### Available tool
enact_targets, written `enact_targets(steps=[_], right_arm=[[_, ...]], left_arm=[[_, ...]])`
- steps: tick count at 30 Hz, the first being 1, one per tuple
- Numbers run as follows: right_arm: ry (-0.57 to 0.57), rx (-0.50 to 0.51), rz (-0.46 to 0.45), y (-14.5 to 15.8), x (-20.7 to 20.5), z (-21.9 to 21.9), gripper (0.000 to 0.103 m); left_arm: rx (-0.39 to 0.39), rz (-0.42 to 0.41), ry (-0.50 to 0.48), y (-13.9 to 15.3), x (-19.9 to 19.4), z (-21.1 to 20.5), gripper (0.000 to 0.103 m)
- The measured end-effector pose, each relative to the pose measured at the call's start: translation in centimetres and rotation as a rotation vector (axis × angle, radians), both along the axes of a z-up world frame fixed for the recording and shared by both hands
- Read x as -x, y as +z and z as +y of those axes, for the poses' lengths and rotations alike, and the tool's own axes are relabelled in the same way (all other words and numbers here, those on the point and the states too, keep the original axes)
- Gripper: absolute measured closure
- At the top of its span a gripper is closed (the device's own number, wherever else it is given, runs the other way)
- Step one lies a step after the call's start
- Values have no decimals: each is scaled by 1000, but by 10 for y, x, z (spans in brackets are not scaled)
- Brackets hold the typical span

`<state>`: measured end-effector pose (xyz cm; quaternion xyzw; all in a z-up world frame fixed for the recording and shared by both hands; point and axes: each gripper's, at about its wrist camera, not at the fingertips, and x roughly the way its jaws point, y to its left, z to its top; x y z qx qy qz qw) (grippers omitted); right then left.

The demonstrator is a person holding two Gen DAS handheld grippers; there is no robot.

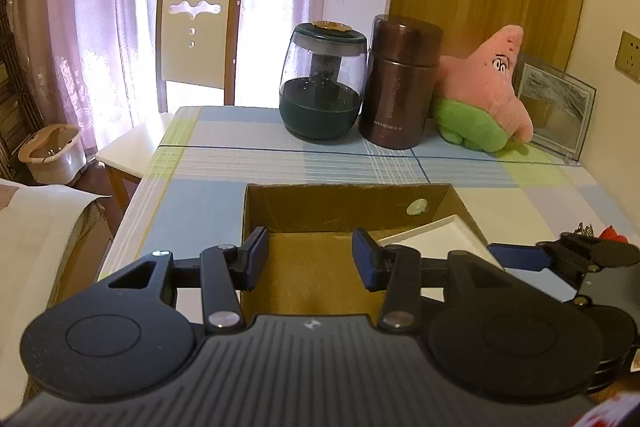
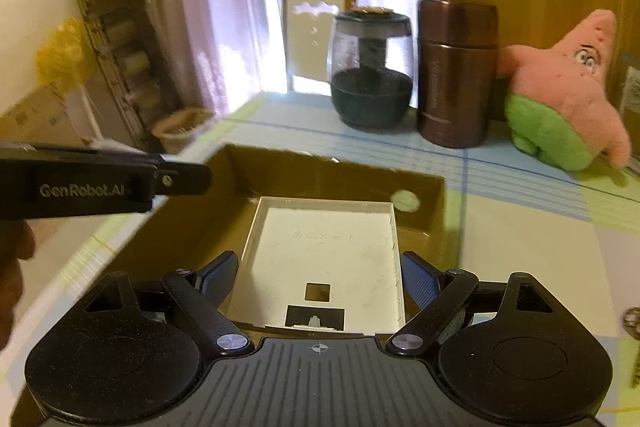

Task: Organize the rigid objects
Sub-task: 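Open the left tool to drop the spool while the right tool releases the tray, then move both tools back toward the brown hair clip and red toy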

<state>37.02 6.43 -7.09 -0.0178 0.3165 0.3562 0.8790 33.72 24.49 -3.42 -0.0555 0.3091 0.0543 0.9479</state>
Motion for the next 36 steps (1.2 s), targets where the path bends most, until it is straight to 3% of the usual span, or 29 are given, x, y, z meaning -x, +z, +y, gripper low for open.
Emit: enact_targets(steps=[10, 23, 29, 36], right_arm=[[-47, 8, -7, 10, 11, -31, 16], [-162, 30, 15, 39, 55, -109, 16], [-221, 6, 23, 56, 80, -149, 16], [-273, -6, 25, 70, 110, -188, 16]], left_arm=[[12, -7, 1, 6, 7, -3, 63], [-6, -23, -92, 36, 49, -71, 62], [-6, -26, -111, 41, 85, -104, 55], [2, -6, -123, 39, 123, -135, 38]])
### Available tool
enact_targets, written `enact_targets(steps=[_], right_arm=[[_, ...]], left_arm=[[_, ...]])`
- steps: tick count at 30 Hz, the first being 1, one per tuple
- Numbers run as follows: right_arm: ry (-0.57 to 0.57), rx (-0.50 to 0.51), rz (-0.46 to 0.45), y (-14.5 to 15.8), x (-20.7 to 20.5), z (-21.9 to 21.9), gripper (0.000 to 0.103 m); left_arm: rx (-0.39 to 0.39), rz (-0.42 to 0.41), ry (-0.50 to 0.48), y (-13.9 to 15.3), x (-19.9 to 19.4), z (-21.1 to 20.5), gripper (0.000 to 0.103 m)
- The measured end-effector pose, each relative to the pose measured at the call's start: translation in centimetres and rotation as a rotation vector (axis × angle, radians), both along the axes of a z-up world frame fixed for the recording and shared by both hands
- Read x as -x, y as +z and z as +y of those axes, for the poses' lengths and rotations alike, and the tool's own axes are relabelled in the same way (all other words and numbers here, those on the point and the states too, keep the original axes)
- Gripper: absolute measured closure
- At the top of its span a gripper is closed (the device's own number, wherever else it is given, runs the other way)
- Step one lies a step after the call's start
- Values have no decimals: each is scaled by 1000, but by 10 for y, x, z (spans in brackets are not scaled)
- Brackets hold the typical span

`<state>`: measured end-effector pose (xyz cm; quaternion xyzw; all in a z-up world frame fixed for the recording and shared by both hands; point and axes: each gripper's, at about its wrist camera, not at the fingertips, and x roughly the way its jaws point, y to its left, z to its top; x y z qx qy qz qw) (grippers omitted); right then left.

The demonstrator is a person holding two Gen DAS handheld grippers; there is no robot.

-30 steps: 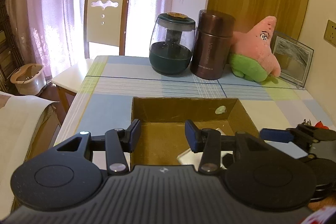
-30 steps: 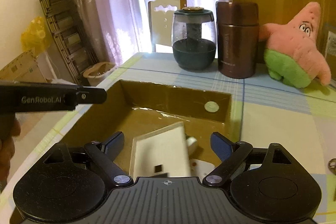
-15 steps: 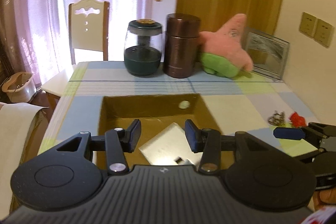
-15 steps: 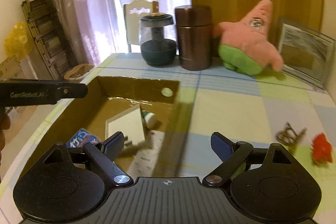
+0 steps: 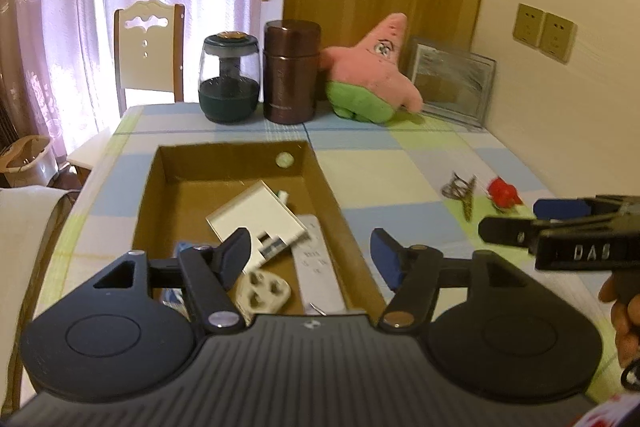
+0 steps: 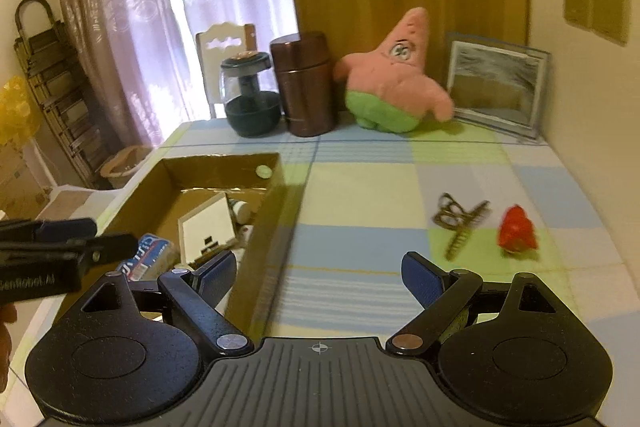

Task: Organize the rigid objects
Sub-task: 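Move both tools back toward the brown hair clip and red toy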

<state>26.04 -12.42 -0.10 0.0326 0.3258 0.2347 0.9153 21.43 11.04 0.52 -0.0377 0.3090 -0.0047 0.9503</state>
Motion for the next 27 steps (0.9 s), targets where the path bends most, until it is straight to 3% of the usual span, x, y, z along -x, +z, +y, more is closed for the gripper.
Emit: enact_targets(steps=[13, 27], right_arm=[[-110, -2, 11, 2, 36, -83, 16], [-219, -8, 10, -4, 29, -153, 16]], left_arm=[[-31, 5, -75, 5, 34, -63, 11], [-53, 7, -184, 1, 9, -122, 7]])
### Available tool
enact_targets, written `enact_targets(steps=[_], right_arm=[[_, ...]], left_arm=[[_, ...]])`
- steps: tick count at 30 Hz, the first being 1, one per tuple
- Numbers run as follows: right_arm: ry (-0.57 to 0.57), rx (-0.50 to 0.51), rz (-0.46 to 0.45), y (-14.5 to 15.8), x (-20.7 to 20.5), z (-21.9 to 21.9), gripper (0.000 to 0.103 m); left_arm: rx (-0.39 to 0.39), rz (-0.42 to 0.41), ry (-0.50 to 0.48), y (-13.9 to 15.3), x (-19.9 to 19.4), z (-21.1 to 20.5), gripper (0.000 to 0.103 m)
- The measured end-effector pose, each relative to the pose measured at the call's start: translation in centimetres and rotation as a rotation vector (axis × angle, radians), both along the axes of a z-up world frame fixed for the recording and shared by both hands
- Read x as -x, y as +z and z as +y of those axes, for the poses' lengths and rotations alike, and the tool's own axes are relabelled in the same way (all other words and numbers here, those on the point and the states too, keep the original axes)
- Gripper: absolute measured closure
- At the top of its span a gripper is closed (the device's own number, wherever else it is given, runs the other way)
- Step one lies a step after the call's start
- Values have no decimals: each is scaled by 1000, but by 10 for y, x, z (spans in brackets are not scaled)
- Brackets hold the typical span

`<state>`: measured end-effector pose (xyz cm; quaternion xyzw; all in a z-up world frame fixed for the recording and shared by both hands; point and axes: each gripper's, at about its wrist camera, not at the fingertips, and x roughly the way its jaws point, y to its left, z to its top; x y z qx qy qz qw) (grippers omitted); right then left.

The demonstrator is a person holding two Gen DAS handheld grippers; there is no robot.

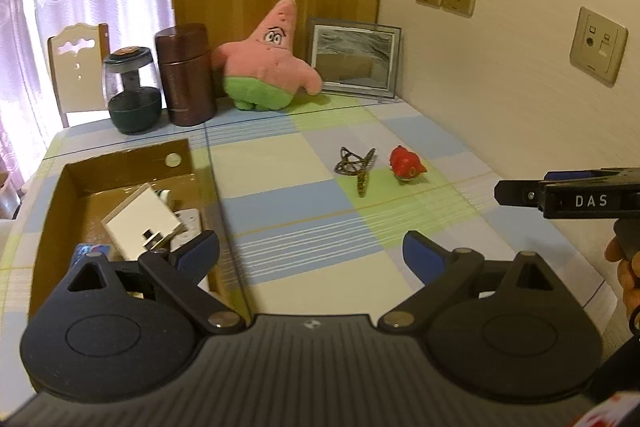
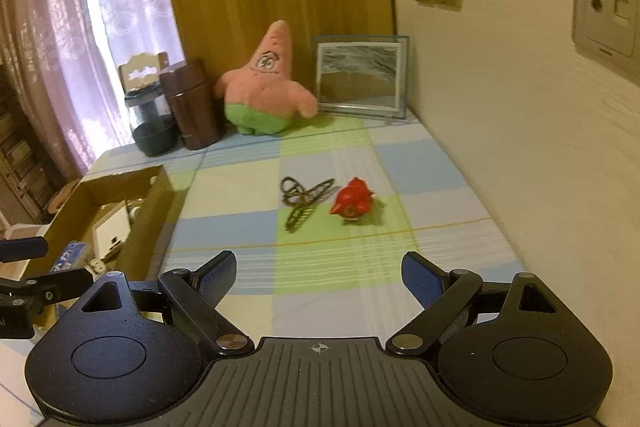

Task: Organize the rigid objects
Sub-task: 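Move both tools back toward the brown hair clip and red toy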

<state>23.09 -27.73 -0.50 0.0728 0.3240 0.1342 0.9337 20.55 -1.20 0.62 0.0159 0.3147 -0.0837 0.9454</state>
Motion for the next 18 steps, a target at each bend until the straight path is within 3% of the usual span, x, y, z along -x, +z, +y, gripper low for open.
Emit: enact_targets(steps=[18], right_arm=[[-54, -26, -3, -33, -65, -26, 16]], left_arm=[[-21, 3, -60, -28, -83, -35, 7]])
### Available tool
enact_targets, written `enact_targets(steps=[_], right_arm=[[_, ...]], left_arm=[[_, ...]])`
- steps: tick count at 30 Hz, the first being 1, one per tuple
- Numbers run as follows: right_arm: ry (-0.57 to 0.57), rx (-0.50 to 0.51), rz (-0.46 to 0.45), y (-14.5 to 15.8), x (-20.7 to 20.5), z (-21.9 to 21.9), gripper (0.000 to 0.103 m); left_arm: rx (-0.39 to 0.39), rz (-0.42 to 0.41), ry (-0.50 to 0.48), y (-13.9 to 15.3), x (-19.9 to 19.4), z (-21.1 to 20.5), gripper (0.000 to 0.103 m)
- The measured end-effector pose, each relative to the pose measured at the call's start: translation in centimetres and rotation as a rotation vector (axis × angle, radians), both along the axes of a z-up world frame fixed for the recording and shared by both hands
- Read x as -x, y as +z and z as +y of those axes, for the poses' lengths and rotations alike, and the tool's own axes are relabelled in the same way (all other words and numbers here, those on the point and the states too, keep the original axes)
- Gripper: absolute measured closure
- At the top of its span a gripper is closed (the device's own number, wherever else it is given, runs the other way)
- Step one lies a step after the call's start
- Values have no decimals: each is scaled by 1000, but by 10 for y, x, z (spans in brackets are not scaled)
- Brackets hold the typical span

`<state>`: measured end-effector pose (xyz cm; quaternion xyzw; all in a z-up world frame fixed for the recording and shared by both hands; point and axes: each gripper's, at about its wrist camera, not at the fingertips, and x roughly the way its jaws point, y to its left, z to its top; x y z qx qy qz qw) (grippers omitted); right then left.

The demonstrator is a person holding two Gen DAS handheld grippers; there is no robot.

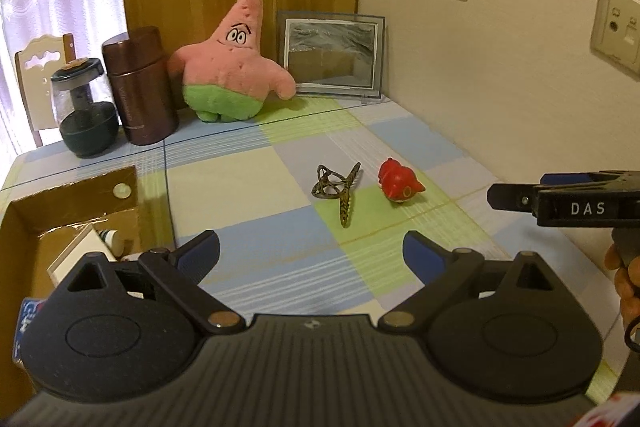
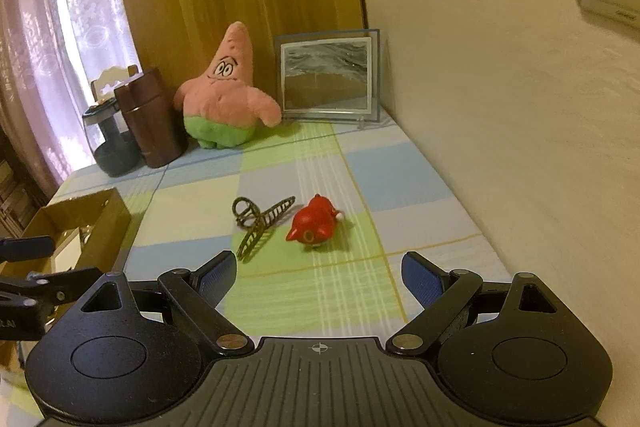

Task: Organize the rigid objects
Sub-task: 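Move both tools back toward the brown hair clip and red toy, then grasp the red toy figure with the right tool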

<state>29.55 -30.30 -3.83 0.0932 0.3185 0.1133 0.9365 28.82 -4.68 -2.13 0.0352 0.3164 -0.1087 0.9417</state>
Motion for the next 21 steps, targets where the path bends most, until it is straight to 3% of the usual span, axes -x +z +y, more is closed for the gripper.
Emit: enact_targets(steps=[9, 21], right_arm=[[-12, -60, 21, -21, -42, 6, 16], [-17, -62, 49, -46, -88, 16, 17]], left_arm=[[-7, 9, -8, -21, -39, -5, 7], [-42, 16, -5, -37, -85, -3, 7]])
